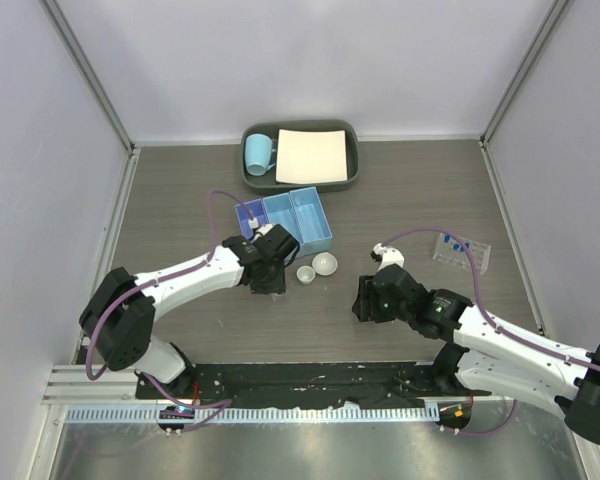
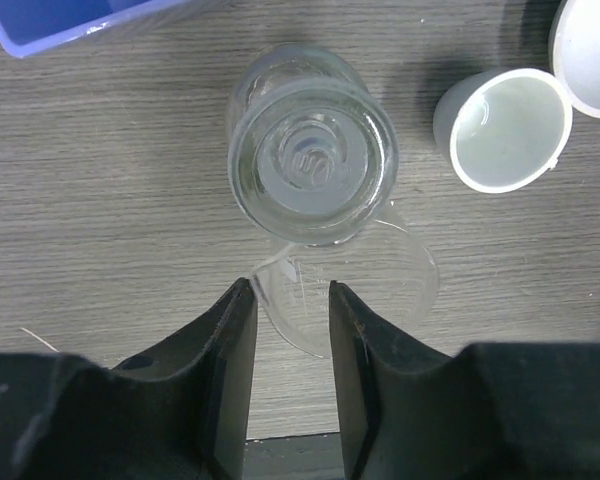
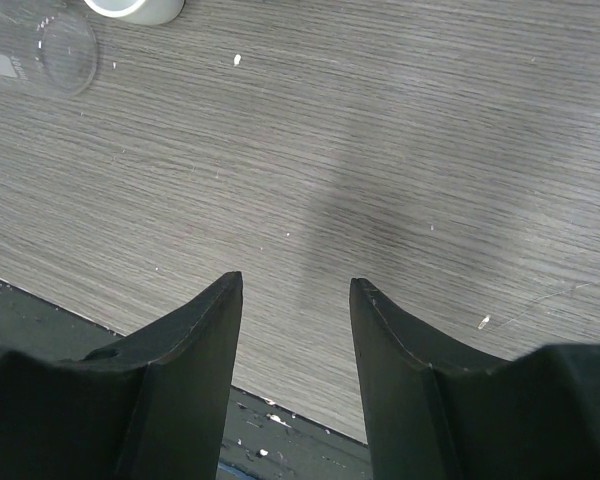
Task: Organize the chemistry lab equipment
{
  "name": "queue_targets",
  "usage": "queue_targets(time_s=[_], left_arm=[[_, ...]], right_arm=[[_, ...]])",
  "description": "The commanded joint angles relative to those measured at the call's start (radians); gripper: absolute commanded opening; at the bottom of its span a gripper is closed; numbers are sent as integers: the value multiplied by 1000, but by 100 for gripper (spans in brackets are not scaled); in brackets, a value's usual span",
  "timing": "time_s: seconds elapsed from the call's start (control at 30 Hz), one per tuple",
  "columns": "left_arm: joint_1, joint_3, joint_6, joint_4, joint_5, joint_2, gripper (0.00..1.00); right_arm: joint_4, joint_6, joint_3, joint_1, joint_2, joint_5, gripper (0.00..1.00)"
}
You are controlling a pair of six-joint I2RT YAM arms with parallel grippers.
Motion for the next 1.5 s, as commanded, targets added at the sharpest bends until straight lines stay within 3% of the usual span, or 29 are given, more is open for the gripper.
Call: queue_targets(time_s=[0.0,0.13,0.37,0.67,0.93,1.2,1.3,1.47], left_arm=[[-4,-15,-3,32,-12,-2,36],[-5,-32,-4,32,-9,-17,30],[-4,-52,-1,16,-6,-55,0],[-18,-12,14,-92,-3,-183,0],[-41,181,35,-213,-24,-289,0],[-30,483,111,-394,-249,-128,0],[8,555,144,-411,-258,-77,0],[137,537,170,-328,-167,-22,0]], right_arm=[[22,9,12,8,-4,20,53],[22,9,19,10,3,20,53],[22,14,32,13,23,22,53],[25,20,46,24,32,31,52],[40,28,55,33,40,30,52],[33,32,62,45,26,37,52],[25,32,55,45,19,51,52],[31,39,49,45,17,46,52]])
